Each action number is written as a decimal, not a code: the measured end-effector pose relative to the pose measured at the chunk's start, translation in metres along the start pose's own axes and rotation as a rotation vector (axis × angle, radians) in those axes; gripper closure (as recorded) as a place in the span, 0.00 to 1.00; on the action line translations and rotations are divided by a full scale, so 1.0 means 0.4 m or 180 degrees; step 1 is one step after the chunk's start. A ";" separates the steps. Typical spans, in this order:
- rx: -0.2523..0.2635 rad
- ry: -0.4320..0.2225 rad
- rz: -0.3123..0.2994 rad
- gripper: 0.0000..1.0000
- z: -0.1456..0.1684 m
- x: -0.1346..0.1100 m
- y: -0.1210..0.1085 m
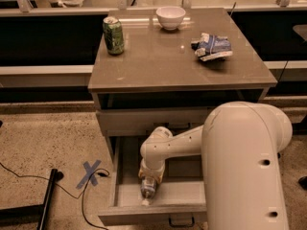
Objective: Pick blue plastic bottle from middle drawer and place on counter
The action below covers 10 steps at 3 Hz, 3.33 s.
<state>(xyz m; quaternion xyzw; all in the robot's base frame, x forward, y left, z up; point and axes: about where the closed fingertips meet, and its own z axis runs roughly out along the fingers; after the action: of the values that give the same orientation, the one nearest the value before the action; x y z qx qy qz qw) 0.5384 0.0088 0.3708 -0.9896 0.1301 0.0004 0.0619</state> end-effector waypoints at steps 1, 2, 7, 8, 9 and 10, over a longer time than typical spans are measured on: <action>0.0072 -0.0040 -0.0008 0.68 -0.006 0.001 -0.002; 0.0591 -0.0133 0.0119 0.91 -0.071 0.013 -0.054; 0.2793 0.0500 -0.0317 1.00 -0.911 -0.098 0.192; 0.2719 0.0851 -0.0224 1.00 -1.090 -0.024 0.312; 0.2553 0.1011 -0.0234 1.00 -1.230 0.032 0.327; 0.2356 0.0985 -0.0241 1.00 -1.352 0.113 0.251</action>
Offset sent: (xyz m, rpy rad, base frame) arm 0.0050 -0.0411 0.0915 0.5133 0.0236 -0.0773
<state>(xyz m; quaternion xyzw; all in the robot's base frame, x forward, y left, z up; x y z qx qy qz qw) 0.5479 -0.1654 0.8943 -0.8929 0.0926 -0.1978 0.3938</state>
